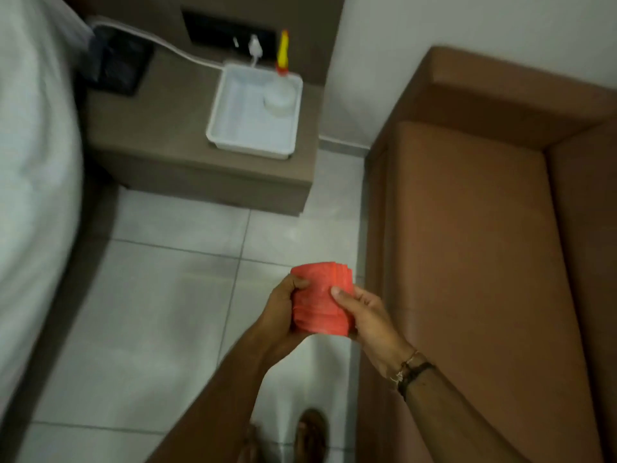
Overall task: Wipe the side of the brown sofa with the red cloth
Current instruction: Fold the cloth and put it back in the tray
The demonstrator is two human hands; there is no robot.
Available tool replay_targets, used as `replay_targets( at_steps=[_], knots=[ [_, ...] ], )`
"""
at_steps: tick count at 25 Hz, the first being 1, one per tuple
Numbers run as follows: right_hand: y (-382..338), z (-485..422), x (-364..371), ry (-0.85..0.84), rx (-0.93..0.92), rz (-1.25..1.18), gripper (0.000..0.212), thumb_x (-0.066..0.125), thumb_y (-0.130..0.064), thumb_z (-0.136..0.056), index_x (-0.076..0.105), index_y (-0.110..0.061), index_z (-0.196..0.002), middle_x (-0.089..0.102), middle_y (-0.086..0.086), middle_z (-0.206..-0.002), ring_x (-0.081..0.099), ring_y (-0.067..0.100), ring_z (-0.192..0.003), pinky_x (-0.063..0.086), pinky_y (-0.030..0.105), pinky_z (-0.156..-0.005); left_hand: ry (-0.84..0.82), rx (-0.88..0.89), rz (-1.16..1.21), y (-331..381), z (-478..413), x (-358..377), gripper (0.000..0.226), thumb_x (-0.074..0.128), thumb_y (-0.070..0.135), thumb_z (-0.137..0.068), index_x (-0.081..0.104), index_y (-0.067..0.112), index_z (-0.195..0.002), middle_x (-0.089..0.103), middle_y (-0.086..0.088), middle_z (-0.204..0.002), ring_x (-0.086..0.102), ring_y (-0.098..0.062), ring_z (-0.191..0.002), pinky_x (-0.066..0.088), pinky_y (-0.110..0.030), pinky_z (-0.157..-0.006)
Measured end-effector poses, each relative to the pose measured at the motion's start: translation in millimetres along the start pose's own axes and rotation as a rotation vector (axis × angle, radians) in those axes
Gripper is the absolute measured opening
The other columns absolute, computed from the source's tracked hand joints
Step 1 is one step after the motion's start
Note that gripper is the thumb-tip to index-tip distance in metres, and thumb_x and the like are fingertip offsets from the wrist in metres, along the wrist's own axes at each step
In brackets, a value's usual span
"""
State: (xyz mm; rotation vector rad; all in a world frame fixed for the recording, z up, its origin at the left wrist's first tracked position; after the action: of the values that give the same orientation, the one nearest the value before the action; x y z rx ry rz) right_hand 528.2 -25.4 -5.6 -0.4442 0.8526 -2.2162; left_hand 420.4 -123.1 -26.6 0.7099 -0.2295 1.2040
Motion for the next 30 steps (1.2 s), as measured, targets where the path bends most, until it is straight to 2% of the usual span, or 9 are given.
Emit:
replay_targets(
  at_steps=[3,5,7,11,15,18,21,26,30],
  knots=[
    [-77,9,45,-0.023,-0.055,0.072,0.021,0.066,-0.020,-0.103,0.077,-0.014,-0.120,0.085,0.007,-0.106,0.081,0.016,-0.088,0.064,0.028,-0.072,0.150,0.116,-0.388,97,52,-3,0.033,0.049,0.033,-0.101,0.072,0.018,-0.118,0.084,-0.009,-0.106,0.079,-0.027,-0.097,0.064,-0.045,-0.084],
    [-118,0,65,-0.015,-0.076,0.086,0.021,0.066,-0.019,-0.103,0.077,-0.014,-0.121,0.085,0.007,-0.106,0.082,0.015,-0.086,0.064,0.025,-0.070,0.191,0.137,-0.505,147,63,-5,0.022,0.053,0.036,-0.101,0.066,0.027,-0.115,0.077,-0.008,-0.117,0.075,-0.029,-0.107,0.065,-0.041,-0.079],
    [-164,-21,85,-0.003,-0.099,0.077,0.021,0.065,-0.017,-0.104,0.076,-0.013,-0.122,0.084,0.010,-0.110,0.082,0.016,-0.087,0.065,0.026,-0.071,0.199,0.164,-0.554,204,58,-8,0.022,0.057,0.032,-0.100,0.066,0.023,-0.118,0.074,-0.010,-0.121,0.073,-0.030,-0.108,0.063,-0.038,-0.077],
    [-236,-118,111,0.015,-0.098,0.035,0.021,0.063,-0.012,-0.105,0.075,-0.007,-0.121,0.083,0.013,-0.107,0.079,0.018,-0.083,0.067,0.026,-0.069,0.193,0.185,-0.588,308,-2,-7,0.026,0.060,0.019,-0.100,0.071,0.022,-0.124,0.077,-0.009,-0.118,0.076,-0.025,-0.104,0.064,-0.035,-0.076],
    [-258,-250,124,0.052,-0.010,0.073,0.023,0.062,-0.007,-0.104,0.074,-0.005,-0.124,0.081,0.017,-0.116,0.079,0.028,-0.102,0.066,0.027,-0.070,0.326,0.164,-0.638,378,-115,-26,0.037,0.065,0.004,-0.094,0.071,0.013,-0.129,0.079,-0.016,-0.118,0.080,-0.030,-0.097,0.067,-0.040,-0.075],
    [-255,-346,132,0.136,0.038,0.195,0.020,0.060,-0.004,-0.102,0.076,-0.001,-0.114,0.078,0.023,-0.114,0.076,0.032,-0.098,0.067,0.039,-0.081,0.457,0.152,-0.734,408,-208,-50,0.042,0.064,0.000,-0.088,0.071,0.007,-0.129,0.076,-0.021,-0.122,0.076,-0.038,-0.104,0.064,-0.054,-0.093],
    [-252,-417,139,0.199,0.056,0.351,0.023,0.056,-0.006,-0.098,0.077,-0.008,-0.107,0.078,0.019,-0.113,0.074,0.039,-0.109,0.061,0.051,-0.100,0.555,0.120,-0.910,415,-288,-77,0.053,0.058,0.019,-0.077,0.074,0.016,-0.127,0.076,-0.014,-0.128,0.074,-0.036,-0.109,0.062,-0.051,-0.097],
    [-235,-493,147,0.238,0.134,0.572,0.029,0.054,-0.004,-0.099,0.068,-0.004,-0.125,0.072,0.018,-0.127,0.067,0.038,-0.123,0.055,0.045,-0.109,0.650,0.070,-1.178,421,-349,-87,0.033,0.062,0.020,-0.093,0.073,0.016,-0.124,0.076,-0.011,-0.120,0.073,-0.036,-0.109,0.058,-0.041,-0.091],
    [-230,-497,150,0.355,0.145,0.702,0.032,0.051,-0.015,-0.105,0.053,-0.005,-0.135,0.065,0.017,-0.135,0.064,0.039,-0.127,0.052,0.046,-0.106,0.773,0.083,-1.281,408,-359,-88,0.029,0.052,0.020,-0.101,0.072,0.013,-0.122,0.074,-0.012,-0.122,0.072,-0.037,-0.110,0.057,-0.047,-0.093]
  ],
)
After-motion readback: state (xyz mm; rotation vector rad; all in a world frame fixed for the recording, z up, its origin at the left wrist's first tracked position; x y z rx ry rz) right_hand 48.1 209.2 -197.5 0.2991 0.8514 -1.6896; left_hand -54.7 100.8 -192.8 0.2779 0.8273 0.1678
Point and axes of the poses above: each hand's wrist, its own z-axis away from the middle knuckle, its own x-axis out of the palm, y = z × x, the point moved 4 cm from there along -z, towards the middle knuckle
